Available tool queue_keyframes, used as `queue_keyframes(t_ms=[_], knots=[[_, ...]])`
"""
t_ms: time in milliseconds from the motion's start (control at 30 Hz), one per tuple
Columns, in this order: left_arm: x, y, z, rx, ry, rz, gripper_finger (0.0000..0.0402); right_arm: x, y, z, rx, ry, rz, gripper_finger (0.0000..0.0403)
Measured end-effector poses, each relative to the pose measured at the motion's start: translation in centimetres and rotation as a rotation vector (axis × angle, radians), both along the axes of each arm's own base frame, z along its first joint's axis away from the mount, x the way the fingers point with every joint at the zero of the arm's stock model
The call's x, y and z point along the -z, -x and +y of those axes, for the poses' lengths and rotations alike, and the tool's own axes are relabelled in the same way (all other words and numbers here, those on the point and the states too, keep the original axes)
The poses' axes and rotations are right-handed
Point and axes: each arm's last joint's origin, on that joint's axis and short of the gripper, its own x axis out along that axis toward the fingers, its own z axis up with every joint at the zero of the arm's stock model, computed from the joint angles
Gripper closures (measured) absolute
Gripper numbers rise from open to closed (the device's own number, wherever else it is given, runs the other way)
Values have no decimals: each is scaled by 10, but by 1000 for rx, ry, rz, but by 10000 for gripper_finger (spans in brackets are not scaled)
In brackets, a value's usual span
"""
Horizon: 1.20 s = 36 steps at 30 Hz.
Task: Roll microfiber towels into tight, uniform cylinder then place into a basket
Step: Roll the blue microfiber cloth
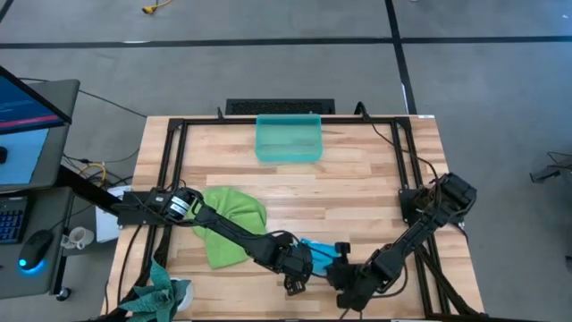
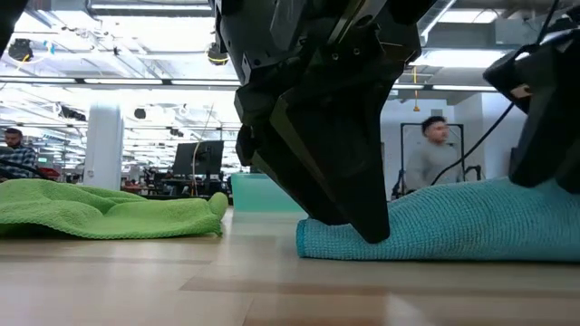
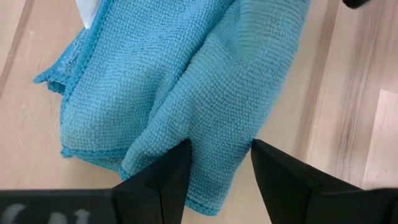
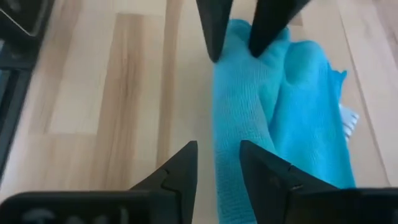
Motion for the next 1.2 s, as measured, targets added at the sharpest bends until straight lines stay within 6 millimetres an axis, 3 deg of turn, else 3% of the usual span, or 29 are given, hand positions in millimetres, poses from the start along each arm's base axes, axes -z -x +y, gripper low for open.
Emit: queue_keyframes(t_ms=[600, 900, 1200], knots=[[-2, -5, -1, -1, -16, -53, 236, 10, -2, -31, 276, -14, 173, 285], [-15, -4, -9, 51, -128, -67, 236, 10, -8, -40, 281, -59, 252, 285], [-40, 16, -25, 19, -380, -26, 236, 10, -13, -47, 268, -73, 290, 285]])
